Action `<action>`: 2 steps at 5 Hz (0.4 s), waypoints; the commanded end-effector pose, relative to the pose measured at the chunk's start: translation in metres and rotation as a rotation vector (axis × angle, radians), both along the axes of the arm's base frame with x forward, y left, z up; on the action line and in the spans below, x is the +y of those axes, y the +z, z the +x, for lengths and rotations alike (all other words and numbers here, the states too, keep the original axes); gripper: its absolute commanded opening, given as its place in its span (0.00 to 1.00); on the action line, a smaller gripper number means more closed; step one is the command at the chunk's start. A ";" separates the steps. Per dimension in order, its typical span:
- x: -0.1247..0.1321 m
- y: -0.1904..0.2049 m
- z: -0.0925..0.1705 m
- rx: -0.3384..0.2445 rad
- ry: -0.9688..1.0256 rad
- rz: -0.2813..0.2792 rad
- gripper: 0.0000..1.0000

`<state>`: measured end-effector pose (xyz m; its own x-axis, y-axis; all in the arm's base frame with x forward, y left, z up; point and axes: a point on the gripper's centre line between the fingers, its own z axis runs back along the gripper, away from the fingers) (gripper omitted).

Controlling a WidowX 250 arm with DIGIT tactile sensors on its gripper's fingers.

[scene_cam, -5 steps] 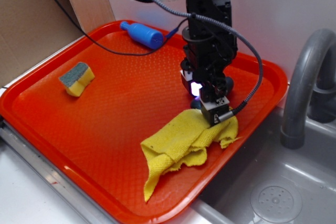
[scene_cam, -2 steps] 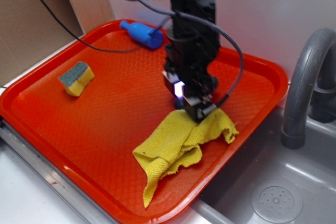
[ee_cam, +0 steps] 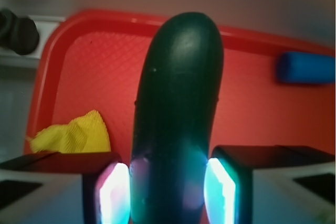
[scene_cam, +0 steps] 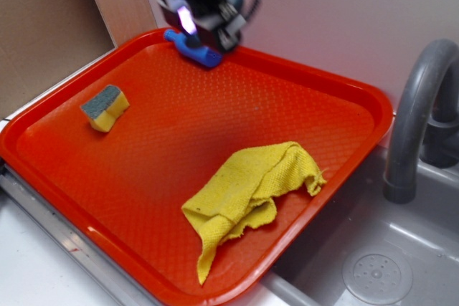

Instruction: Grab the plastic pickle.

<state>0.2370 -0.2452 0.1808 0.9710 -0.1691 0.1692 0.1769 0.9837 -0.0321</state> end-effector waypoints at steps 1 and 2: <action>0.073 0.087 -0.039 -0.170 0.247 -0.113 0.00; 0.087 0.077 -0.027 -0.122 0.198 -0.112 0.00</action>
